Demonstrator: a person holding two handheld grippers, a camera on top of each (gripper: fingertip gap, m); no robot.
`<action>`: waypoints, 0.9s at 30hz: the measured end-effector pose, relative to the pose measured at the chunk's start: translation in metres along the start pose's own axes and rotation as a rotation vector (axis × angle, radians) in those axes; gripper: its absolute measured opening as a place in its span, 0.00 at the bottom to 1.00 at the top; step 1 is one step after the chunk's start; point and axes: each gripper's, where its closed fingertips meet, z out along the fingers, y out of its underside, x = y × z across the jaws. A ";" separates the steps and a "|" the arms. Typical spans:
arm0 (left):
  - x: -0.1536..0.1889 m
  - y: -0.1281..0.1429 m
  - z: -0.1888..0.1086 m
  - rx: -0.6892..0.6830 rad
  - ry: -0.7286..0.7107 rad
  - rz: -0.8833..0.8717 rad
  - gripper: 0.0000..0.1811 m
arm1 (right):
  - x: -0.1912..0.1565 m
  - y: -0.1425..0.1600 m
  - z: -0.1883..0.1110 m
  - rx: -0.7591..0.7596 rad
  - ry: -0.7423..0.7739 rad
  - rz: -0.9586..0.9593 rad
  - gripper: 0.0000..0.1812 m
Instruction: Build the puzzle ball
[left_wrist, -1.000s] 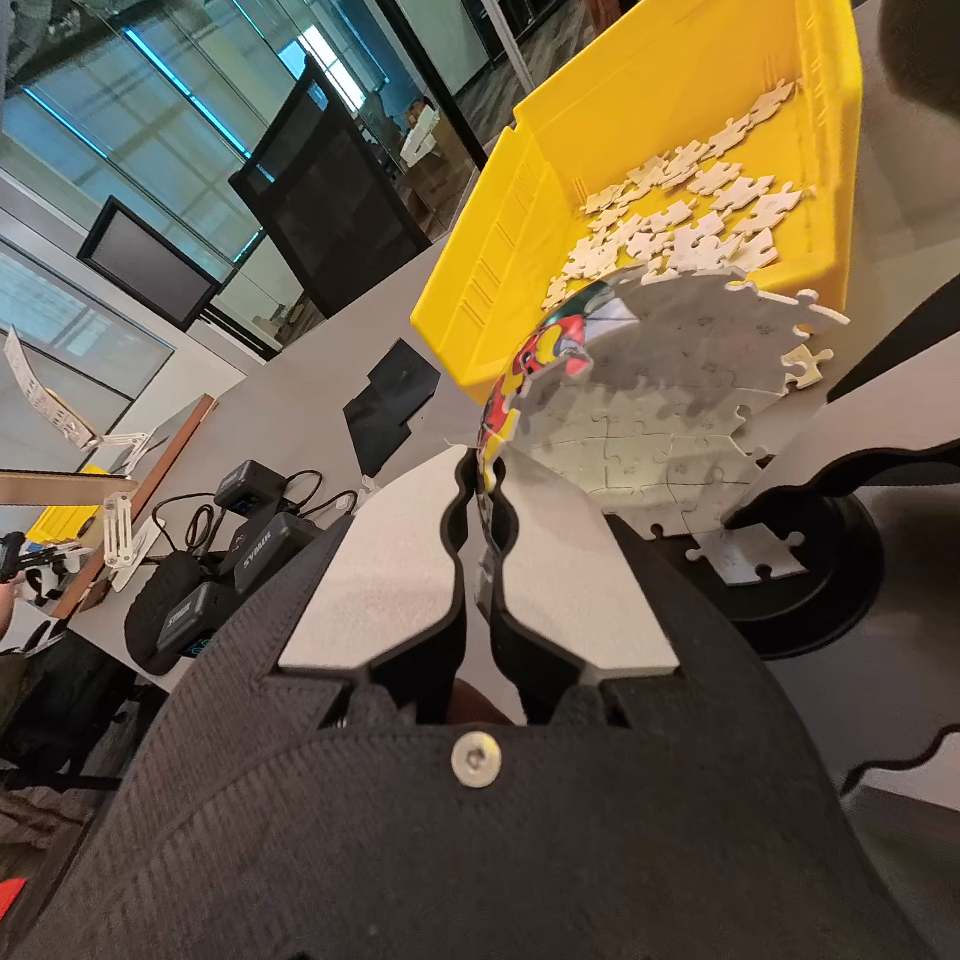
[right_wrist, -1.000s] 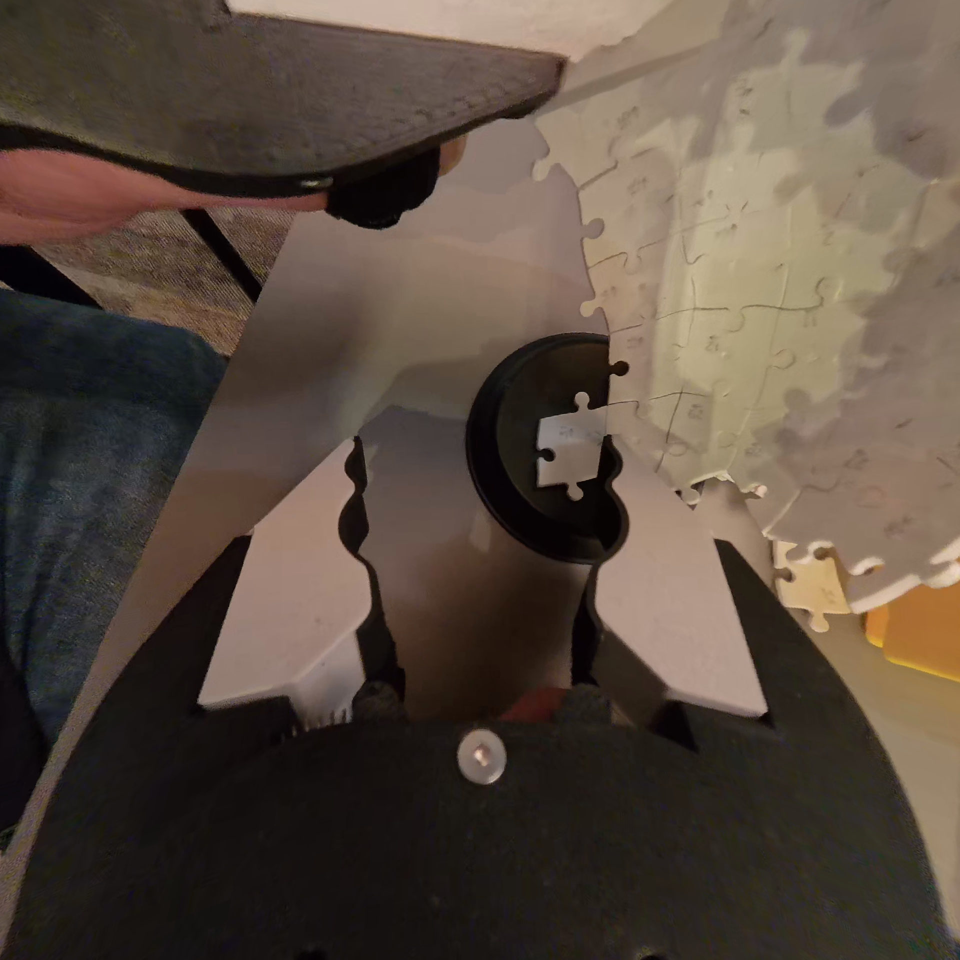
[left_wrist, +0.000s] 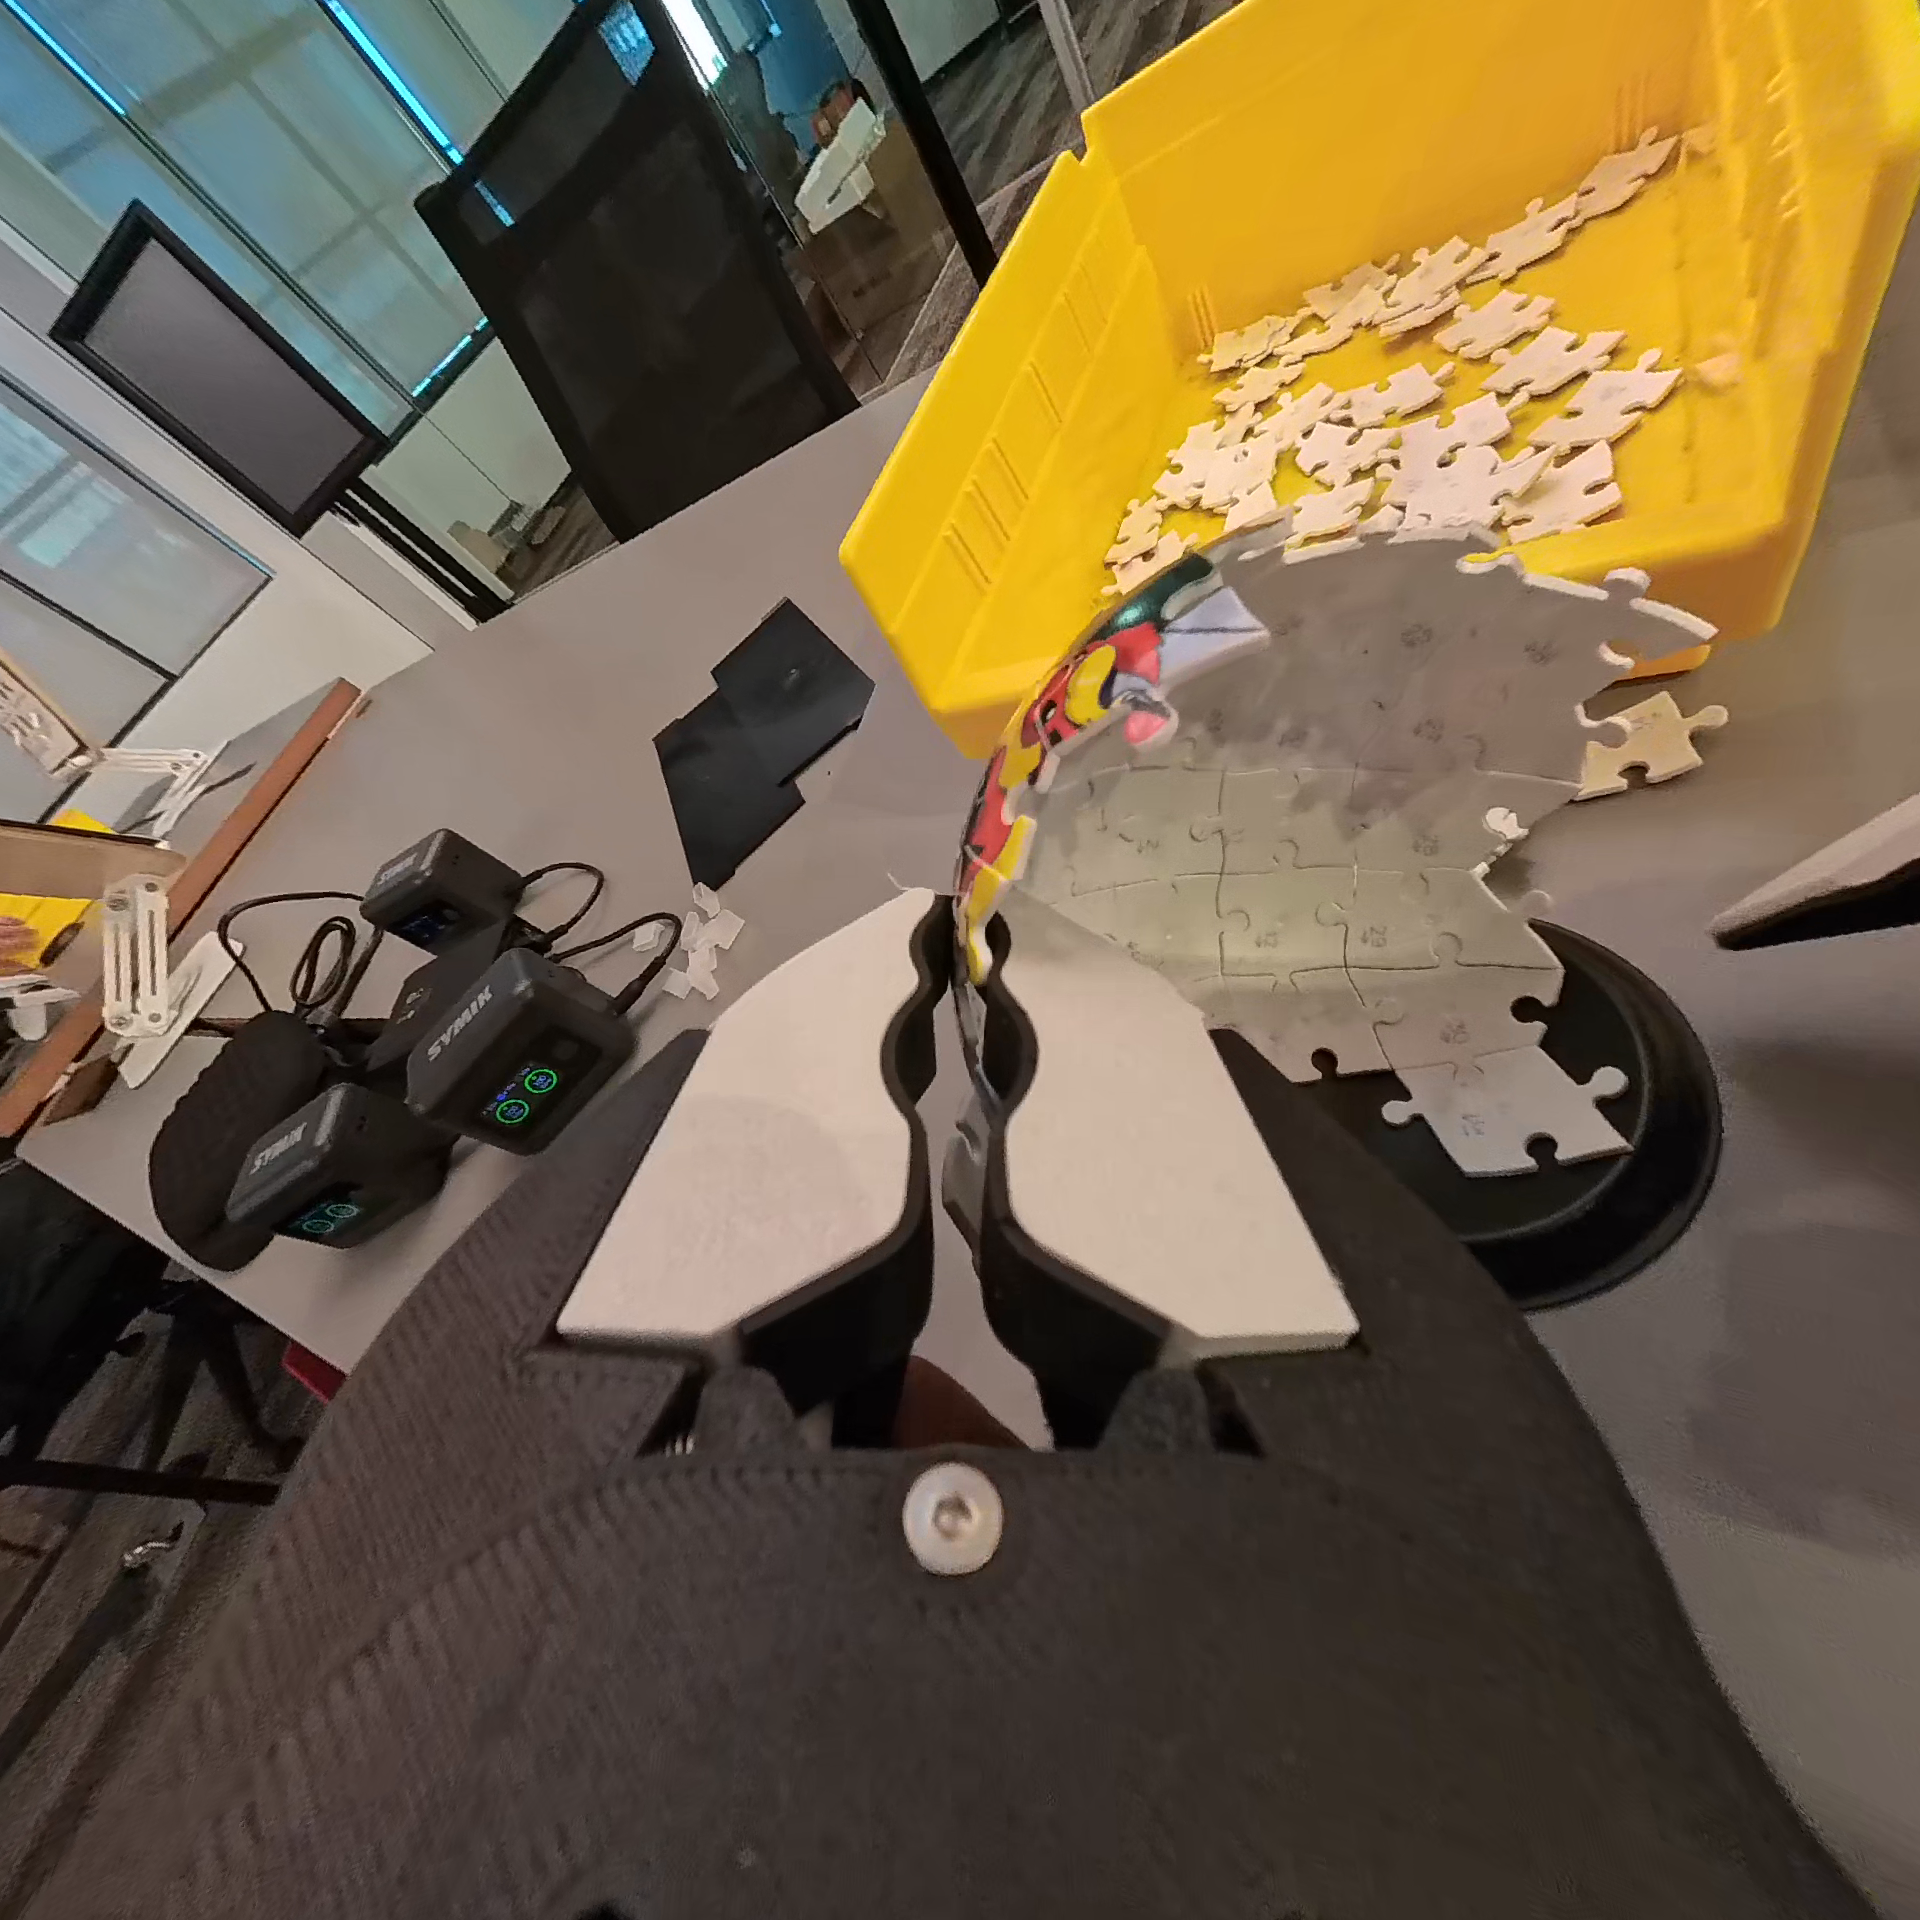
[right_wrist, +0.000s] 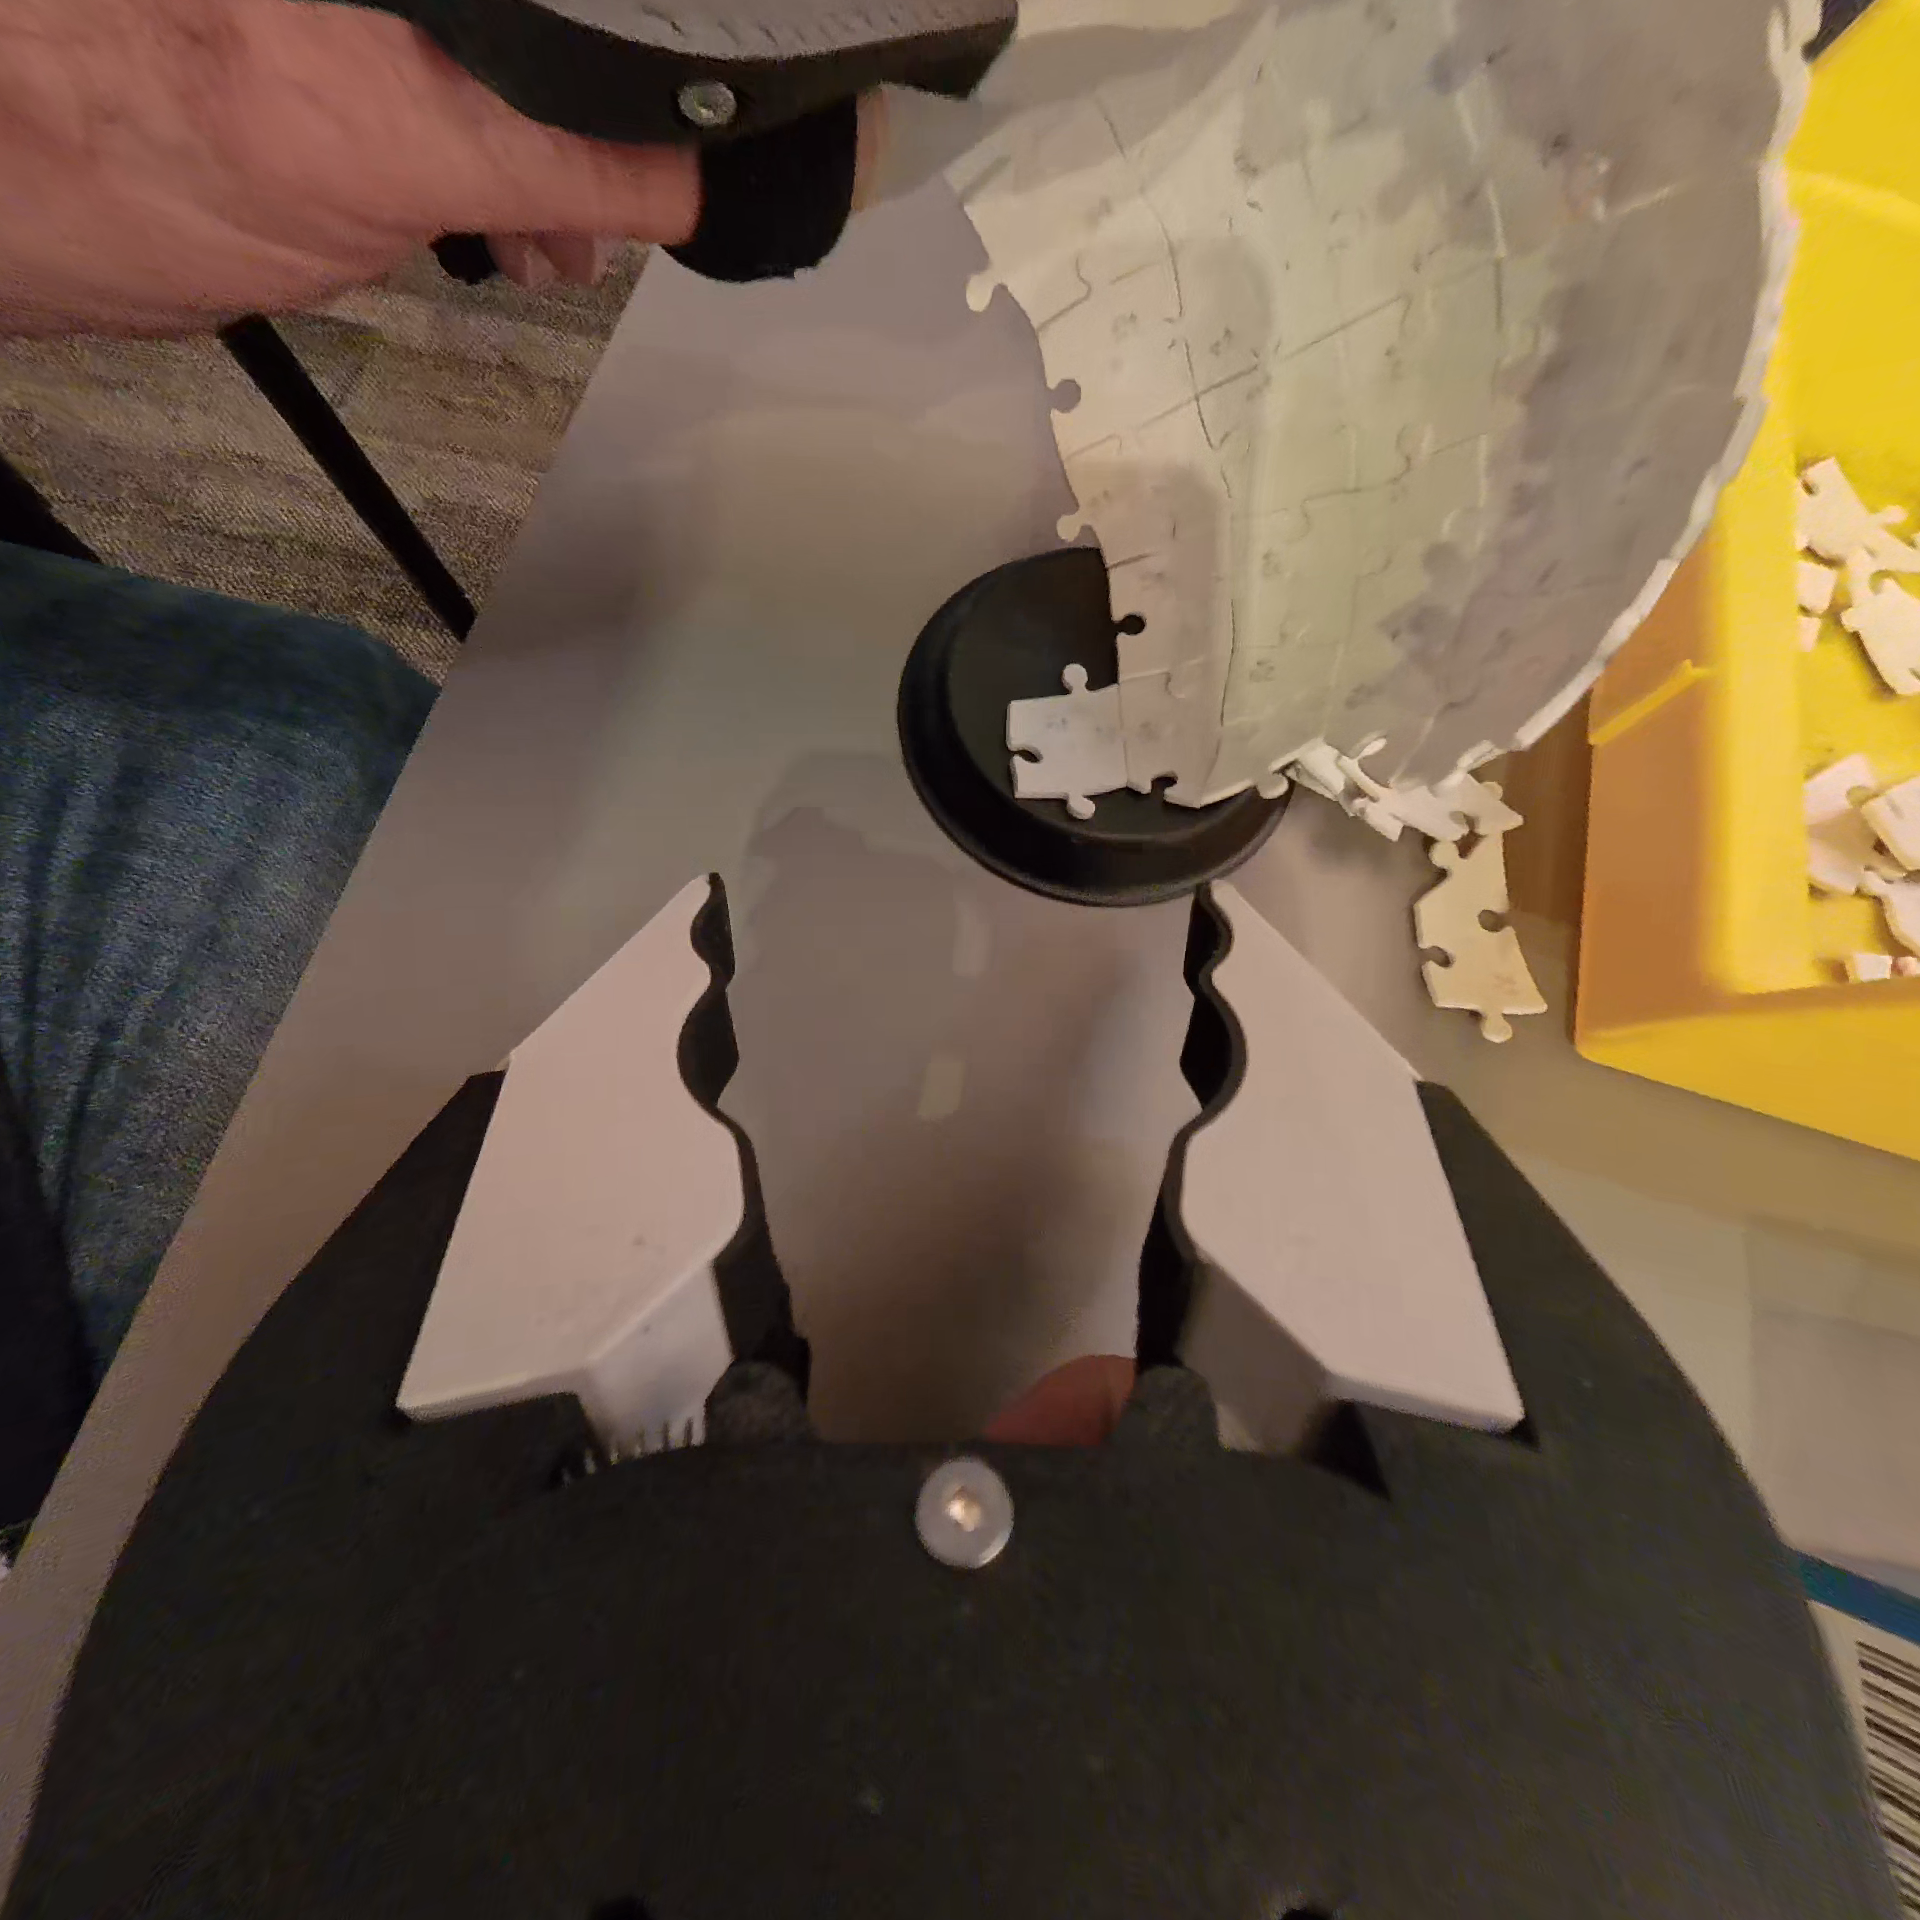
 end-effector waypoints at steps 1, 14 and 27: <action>0.000 0.000 0.000 0.000 -0.001 0.000 0.02 | 0.000 0.002 0.000 -0.006 -0.002 -0.004 0.48; -0.001 0.004 -0.006 -0.021 0.024 -0.025 0.02 | 0.000 0.004 -0.001 -0.014 -0.017 0.004 0.47; -0.015 0.019 -0.017 -0.055 0.000 -0.063 0.02 | 0.031 0.018 -0.012 -0.053 0.082 0.007 0.48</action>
